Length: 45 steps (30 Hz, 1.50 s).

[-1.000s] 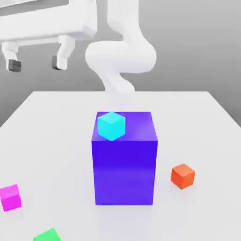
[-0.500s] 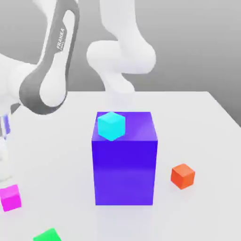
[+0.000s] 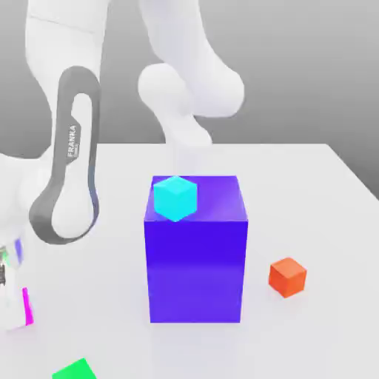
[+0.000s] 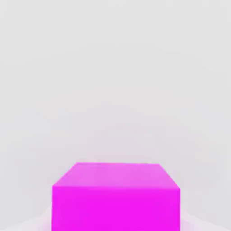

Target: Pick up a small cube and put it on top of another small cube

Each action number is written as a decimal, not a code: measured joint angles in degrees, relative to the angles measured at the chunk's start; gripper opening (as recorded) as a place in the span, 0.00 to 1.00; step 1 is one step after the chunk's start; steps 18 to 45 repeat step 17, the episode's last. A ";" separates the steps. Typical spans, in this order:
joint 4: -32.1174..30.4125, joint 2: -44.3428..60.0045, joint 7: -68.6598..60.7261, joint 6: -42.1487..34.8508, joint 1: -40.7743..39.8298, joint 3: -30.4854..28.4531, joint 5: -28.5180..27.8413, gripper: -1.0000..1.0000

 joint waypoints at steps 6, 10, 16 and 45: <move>6.46 -4.41 7.84 -10.37 9.78 2.36 -6.61 0.00; 11.46 -0.91 10.89 -11.59 14.76 5.55 -8.15 0.00; 12.02 2.82 10.41 -8.44 14.75 6.27 -7.29 1.00; 12.02 2.82 10.41 -8.44 14.75 6.27 -7.29 1.00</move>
